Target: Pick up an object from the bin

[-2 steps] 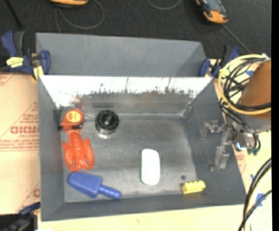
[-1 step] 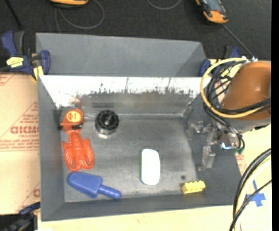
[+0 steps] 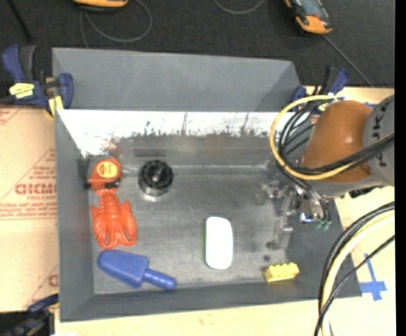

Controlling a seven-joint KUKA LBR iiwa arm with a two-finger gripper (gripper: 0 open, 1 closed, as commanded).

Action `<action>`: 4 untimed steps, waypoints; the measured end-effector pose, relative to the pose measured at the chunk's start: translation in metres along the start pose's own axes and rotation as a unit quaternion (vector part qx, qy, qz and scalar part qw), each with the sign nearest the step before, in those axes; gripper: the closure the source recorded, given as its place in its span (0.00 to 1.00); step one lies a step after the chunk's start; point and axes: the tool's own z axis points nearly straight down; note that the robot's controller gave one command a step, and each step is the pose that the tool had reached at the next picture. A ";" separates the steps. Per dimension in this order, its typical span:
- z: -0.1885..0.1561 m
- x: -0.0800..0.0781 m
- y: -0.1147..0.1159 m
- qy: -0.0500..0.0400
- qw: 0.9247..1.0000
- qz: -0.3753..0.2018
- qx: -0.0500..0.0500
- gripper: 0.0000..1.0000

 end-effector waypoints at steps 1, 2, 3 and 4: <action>0.021 -0.013 0.047 0.002 1.000 -0.024 0.001 0.00; 0.039 -0.041 0.067 0.001 1.000 -0.008 -0.003 0.00; 0.034 -0.028 0.070 0.002 1.000 -0.010 0.001 0.00; 0.039 -0.003 0.084 0.001 0.989 -0.150 0.000 0.00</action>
Offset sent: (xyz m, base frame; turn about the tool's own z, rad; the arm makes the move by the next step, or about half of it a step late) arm 0.0563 0.0420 -0.0514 0.0438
